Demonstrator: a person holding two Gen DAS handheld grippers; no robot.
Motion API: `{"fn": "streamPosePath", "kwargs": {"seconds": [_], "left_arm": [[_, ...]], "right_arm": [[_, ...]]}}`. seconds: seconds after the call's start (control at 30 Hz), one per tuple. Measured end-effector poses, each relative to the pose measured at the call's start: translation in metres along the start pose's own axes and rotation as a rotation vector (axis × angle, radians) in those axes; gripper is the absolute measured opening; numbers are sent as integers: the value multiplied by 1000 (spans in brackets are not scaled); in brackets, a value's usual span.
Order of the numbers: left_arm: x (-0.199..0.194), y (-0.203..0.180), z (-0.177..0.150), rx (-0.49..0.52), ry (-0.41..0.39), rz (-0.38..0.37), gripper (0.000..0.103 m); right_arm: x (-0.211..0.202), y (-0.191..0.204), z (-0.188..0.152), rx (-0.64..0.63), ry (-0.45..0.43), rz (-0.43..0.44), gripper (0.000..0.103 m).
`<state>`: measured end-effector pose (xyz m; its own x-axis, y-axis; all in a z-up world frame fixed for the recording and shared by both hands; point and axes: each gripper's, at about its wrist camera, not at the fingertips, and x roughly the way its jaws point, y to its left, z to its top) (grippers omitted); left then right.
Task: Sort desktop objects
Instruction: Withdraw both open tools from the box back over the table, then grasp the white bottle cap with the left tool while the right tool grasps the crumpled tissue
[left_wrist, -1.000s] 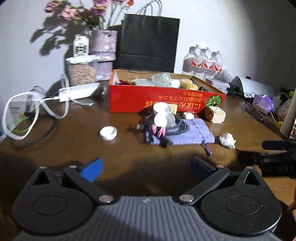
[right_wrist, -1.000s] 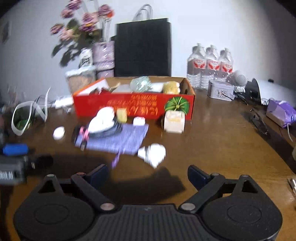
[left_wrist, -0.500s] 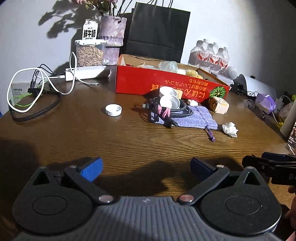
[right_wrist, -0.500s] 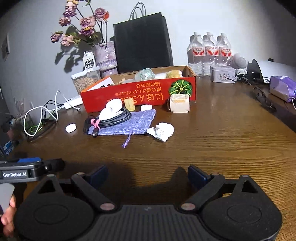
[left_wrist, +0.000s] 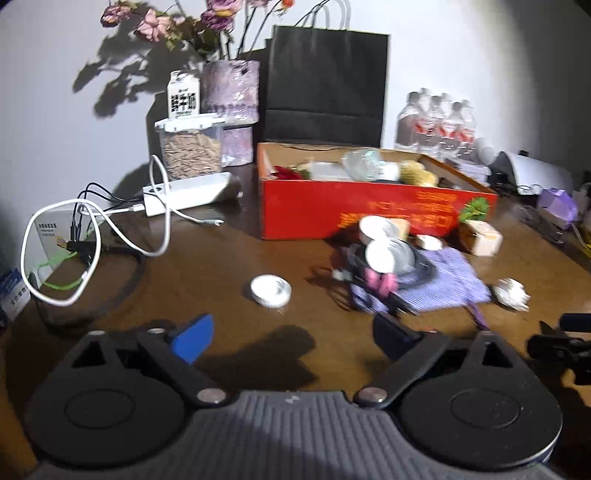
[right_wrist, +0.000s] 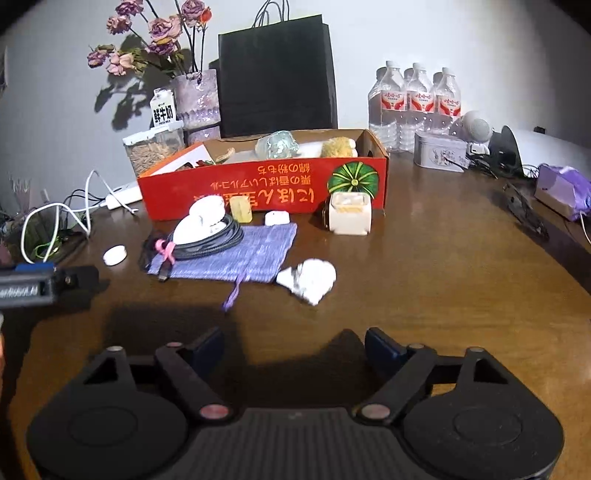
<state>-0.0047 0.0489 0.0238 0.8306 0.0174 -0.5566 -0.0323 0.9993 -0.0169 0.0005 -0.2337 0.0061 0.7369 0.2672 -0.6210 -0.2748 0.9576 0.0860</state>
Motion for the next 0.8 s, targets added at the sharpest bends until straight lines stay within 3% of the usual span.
{"fn": "streamPosePath", "kwargs": {"seconds": [0.1,0.23,0.4,0.53,0.6,0.8], "left_arm": [[21,9,9,0,36,8,85],[39,16,16,-11,55,-11,81],[57,18,26,-9,79,-27,63],[64,15,27,-8,94,-41,41],[63,13,25,10,87,-30,30],[53,15,15,-7,69,-38,30]], "right_arm": [[12,-2,10,-1,21,13,54],[27,-3,20,8,20,-1,53],[40,-5,30,30,12,-15,51],[45,-2,31,24,-3,-43,26],[45,-2,30,23,-10,-47,26],[36,9,20,-24,-14,-38,25]]}}
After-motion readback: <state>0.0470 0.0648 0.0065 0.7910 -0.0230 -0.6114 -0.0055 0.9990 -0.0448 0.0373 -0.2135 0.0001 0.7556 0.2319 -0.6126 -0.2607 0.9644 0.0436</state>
